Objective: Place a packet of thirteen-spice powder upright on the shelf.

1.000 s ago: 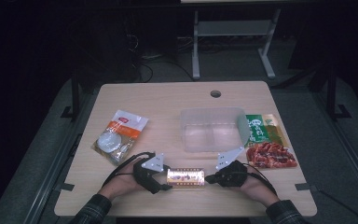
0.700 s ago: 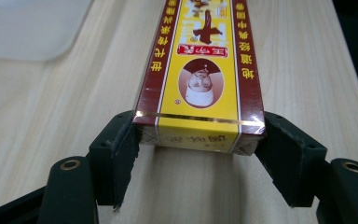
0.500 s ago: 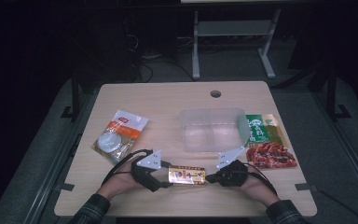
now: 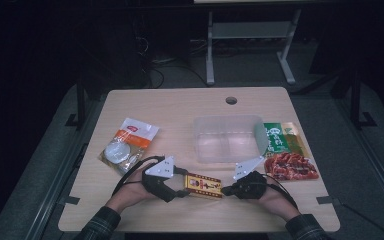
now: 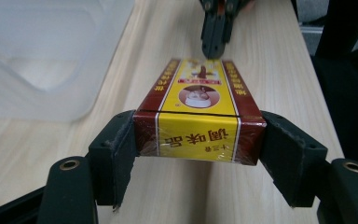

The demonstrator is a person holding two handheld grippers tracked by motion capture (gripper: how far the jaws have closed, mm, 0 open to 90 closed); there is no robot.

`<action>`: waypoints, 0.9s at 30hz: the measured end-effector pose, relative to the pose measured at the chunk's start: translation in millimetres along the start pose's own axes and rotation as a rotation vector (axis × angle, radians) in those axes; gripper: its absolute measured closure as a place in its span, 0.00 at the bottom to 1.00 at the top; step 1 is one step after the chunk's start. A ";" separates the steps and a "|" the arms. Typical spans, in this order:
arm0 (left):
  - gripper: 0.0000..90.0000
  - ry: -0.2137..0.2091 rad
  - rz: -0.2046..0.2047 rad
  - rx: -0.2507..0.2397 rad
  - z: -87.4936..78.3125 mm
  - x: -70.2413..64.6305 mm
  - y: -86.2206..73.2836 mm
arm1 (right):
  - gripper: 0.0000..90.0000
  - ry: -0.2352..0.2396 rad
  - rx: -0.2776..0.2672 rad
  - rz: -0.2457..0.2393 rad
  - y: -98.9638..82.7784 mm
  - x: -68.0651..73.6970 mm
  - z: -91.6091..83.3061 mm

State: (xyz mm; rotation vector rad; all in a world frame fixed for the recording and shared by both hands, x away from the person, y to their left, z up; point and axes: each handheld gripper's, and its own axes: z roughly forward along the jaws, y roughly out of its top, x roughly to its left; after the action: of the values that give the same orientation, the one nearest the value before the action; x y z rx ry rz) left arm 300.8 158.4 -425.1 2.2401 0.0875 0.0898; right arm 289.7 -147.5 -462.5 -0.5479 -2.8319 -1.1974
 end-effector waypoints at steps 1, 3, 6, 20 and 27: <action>0.34 0.002 0.003 -0.006 -0.1 -0.1 2.2 | 1.00 -0.003 0.003 -0.008 -0.3 -0.9 0.1; 0.34 0.004 0.015 -0.030 -0.3 0.1 9.0 | 1.00 -0.005 0.006 -0.007 -0.6 -1.2 0.1; 0.34 -0.002 0.017 -0.050 -0.5 0.4 13.6 | 1.00 -0.005 0.008 -0.016 -1.2 -1.9 0.5; 0.34 -0.020 0.047 -0.120 7.8 2.2 40.6 | 1.00 -0.007 0.023 -0.013 -3.5 -2.9 2.0; 0.34 -0.028 0.055 -0.145 13.2 2.7 48.5 | 1.00 -0.008 0.031 -0.018 -3.6 -2.2 3.2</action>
State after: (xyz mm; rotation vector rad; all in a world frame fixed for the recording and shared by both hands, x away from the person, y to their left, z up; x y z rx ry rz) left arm 306.2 118.3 -395.2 2.0983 0.0038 0.0913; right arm 291.0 -148.3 -467.6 -0.5274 -2.8628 -1.1552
